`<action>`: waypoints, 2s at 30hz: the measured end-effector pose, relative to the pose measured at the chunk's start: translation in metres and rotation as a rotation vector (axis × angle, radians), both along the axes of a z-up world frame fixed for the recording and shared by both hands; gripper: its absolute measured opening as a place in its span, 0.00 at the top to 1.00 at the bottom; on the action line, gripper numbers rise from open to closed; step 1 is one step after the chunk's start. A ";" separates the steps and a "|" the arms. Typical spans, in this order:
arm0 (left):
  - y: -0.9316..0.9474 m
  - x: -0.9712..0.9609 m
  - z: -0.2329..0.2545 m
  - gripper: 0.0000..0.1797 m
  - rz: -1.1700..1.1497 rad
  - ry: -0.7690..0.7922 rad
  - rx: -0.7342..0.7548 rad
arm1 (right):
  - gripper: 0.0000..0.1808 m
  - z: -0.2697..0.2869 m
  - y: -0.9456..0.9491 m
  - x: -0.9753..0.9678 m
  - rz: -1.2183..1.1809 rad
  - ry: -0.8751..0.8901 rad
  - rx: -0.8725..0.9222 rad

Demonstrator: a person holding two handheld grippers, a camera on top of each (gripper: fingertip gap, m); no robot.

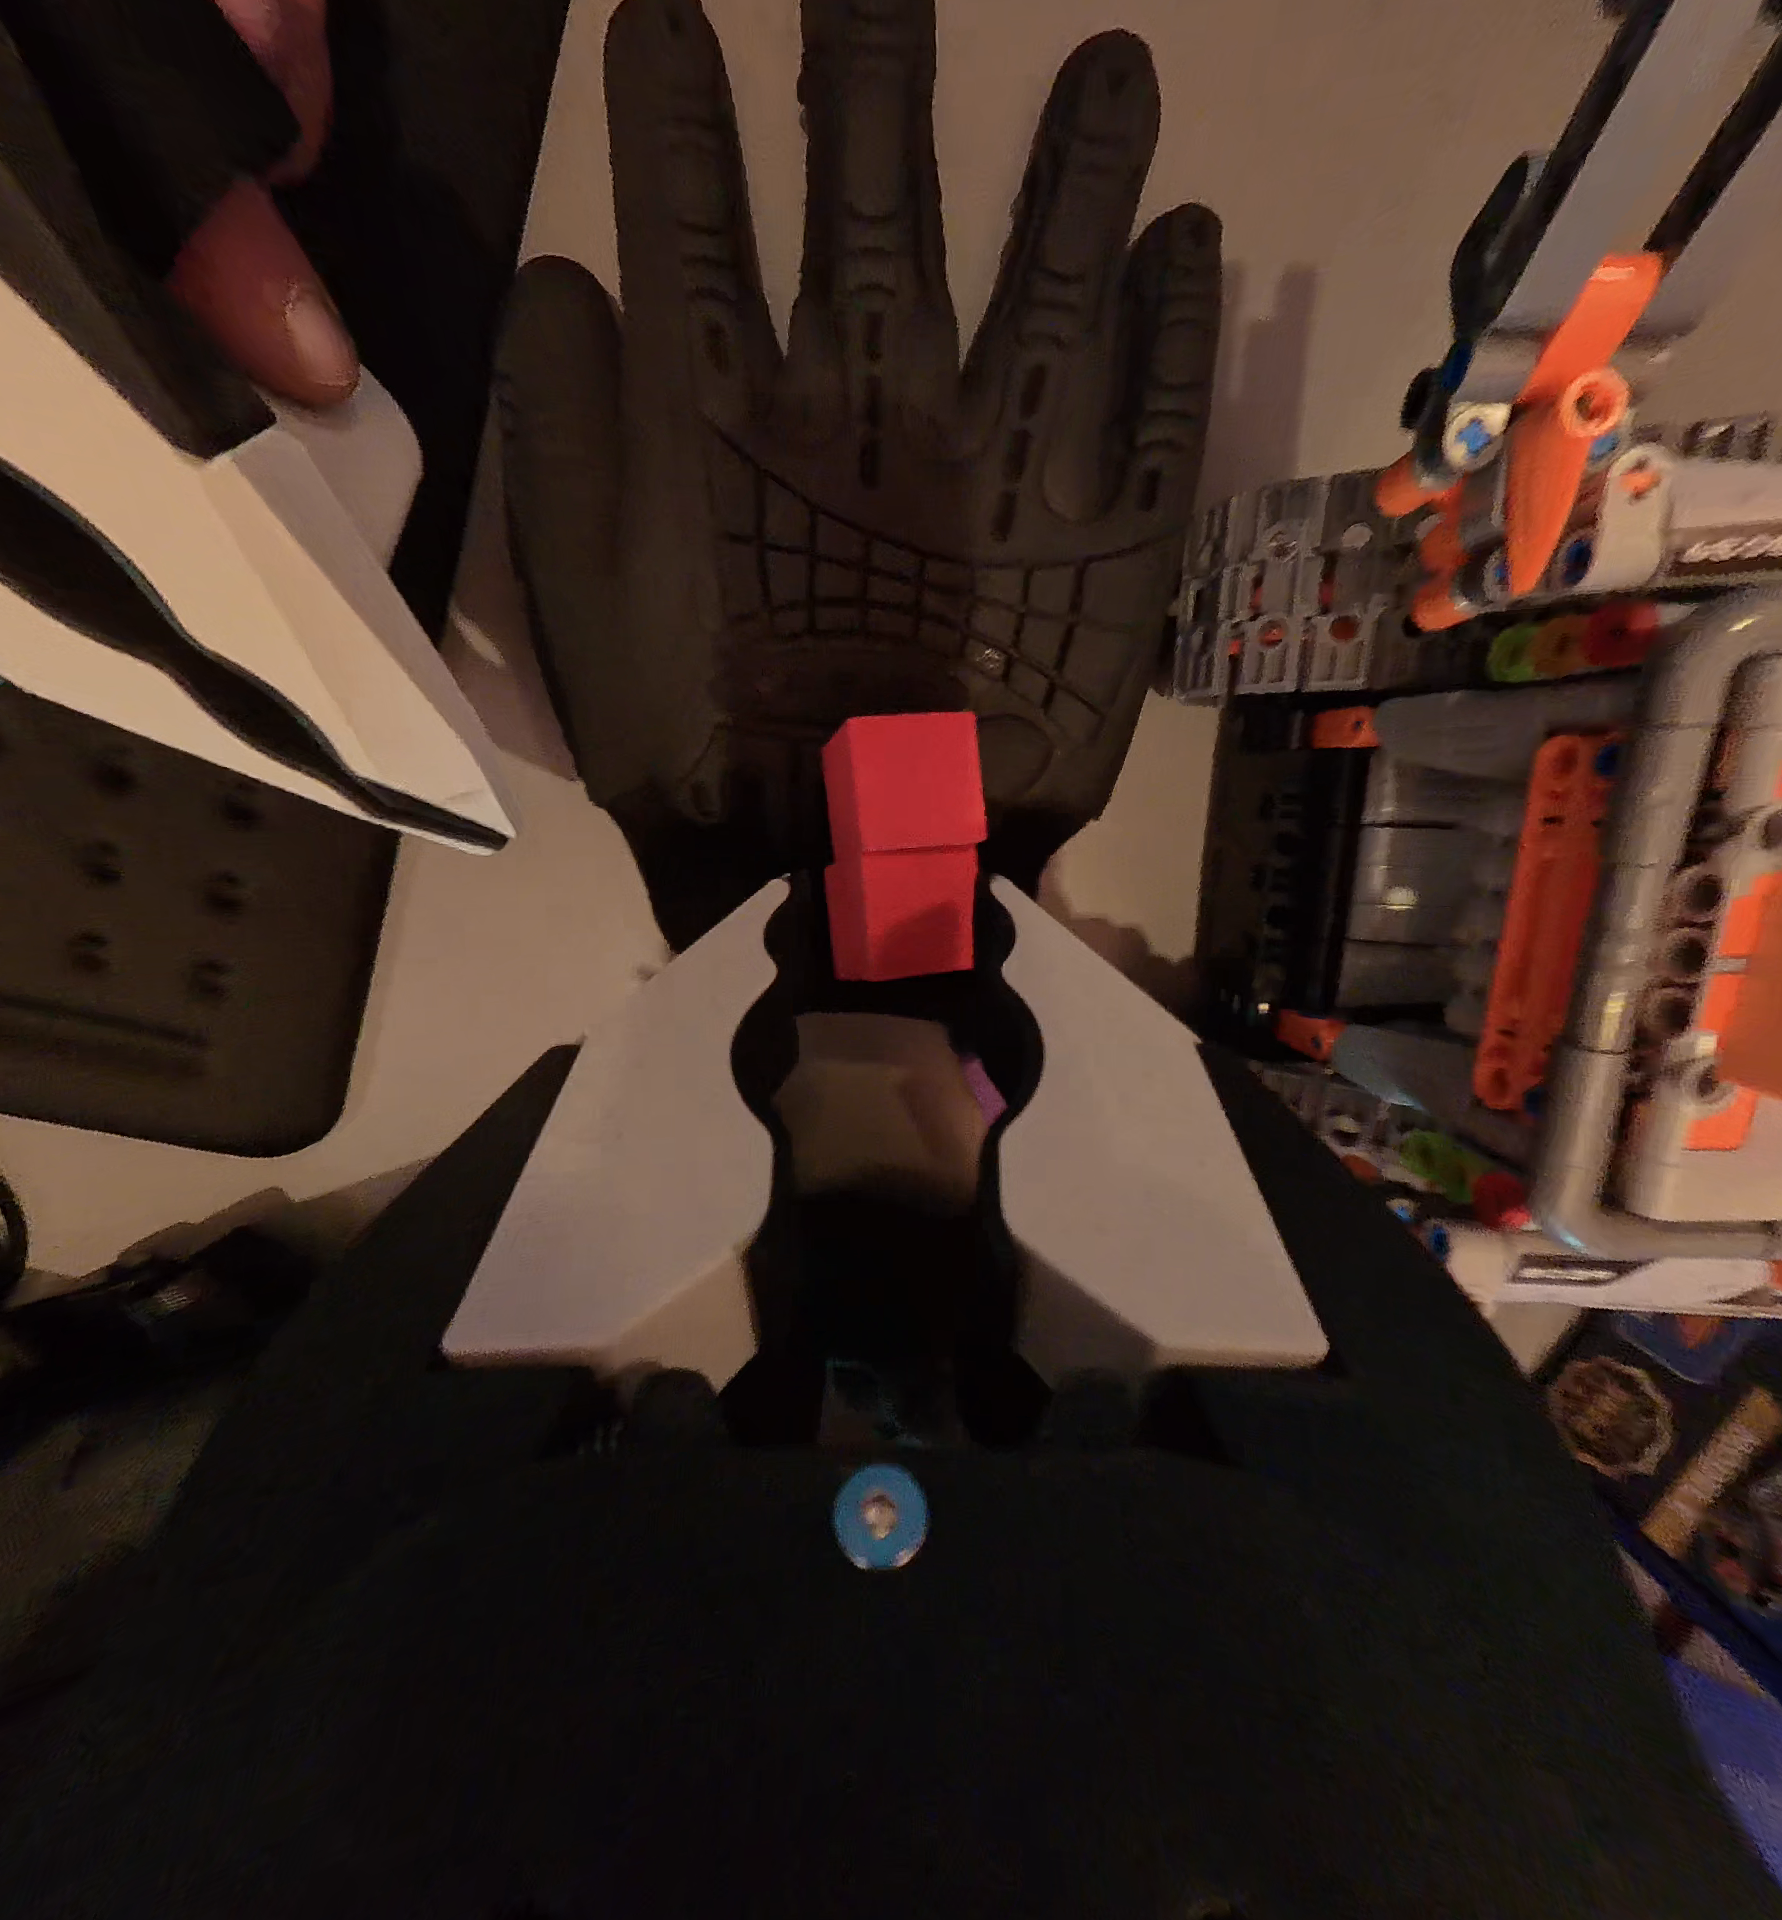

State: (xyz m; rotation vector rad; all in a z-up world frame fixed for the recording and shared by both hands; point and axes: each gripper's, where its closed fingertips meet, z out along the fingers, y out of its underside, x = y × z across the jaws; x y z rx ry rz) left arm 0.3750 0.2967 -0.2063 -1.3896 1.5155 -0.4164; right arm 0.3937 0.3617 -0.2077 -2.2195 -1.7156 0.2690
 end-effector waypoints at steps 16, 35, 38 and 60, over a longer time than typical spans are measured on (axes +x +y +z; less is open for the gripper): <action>-0.002 0.000 0.000 1.00 -0.011 -0.001 0.005 | 0.72 -0.006 0.005 0.007 0.107 -0.359 -0.102; -0.005 -0.001 0.003 1.00 -0.026 -0.022 0.005 | 0.85 0.051 0.004 -0.016 0.042 0.011 -0.143; -0.005 0.000 0.004 1.00 -0.030 -0.023 0.005 | 0.85 0.104 0.042 -0.016 -0.063 0.286 0.056; -0.005 0.000 0.002 1.00 -0.029 -0.013 0.006 | 0.85 0.129 0.118 0.026 -0.349 0.890 0.361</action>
